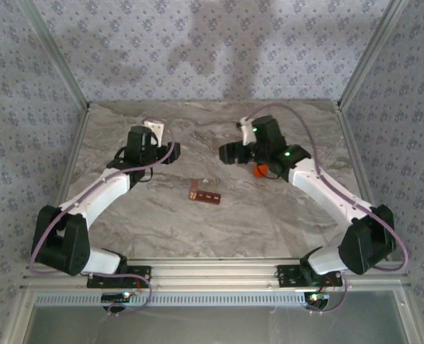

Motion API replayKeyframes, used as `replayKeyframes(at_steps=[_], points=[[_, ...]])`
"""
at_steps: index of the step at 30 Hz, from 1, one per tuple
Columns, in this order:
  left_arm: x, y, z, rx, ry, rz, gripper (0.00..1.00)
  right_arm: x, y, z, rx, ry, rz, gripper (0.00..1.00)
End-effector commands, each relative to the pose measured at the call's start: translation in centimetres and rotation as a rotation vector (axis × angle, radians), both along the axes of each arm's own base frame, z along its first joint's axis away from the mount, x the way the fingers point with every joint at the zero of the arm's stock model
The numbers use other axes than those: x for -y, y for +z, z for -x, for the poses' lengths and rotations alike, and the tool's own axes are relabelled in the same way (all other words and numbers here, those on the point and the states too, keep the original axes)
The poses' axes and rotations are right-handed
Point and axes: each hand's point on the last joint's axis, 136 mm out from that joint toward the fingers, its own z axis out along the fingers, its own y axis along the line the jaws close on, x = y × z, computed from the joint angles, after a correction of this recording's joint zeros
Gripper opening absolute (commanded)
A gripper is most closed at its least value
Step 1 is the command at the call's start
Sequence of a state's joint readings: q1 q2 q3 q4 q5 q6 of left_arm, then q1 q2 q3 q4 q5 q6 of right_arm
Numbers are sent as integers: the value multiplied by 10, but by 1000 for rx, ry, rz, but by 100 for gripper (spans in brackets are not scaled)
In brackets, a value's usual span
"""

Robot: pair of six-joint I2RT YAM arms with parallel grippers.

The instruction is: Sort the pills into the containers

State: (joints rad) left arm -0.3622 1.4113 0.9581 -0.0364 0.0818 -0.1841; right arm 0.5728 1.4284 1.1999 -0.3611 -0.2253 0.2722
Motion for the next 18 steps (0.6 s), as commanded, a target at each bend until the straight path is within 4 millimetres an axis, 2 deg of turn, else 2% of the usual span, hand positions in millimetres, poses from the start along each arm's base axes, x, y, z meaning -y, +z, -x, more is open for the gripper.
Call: replayKeyframes(at_steps=[1, 3, 6, 9, 14, 18], points=[[14, -3, 0, -84, -91, -8, 27, -13, -56, 31, -142, 61, 104, 80], [23, -12, 0, -145, -148, -18, 1, -17, -84, 36, -185, 63, 152, 80], [33, -27, -1, -227, -191, -12, 0, -15, -120, 37, -231, 50, 232, 79], [39, -38, -3, -293, -206, -4, 0, -17, -144, 38, -252, 61, 288, 79], [46, -57, -2, -364, -220, -4, 0, -20, -163, 38, -272, 67, 328, 79], [53, -67, 1, -398, -241, -9, 0, -24, -170, 37, -285, 72, 329, 78]])
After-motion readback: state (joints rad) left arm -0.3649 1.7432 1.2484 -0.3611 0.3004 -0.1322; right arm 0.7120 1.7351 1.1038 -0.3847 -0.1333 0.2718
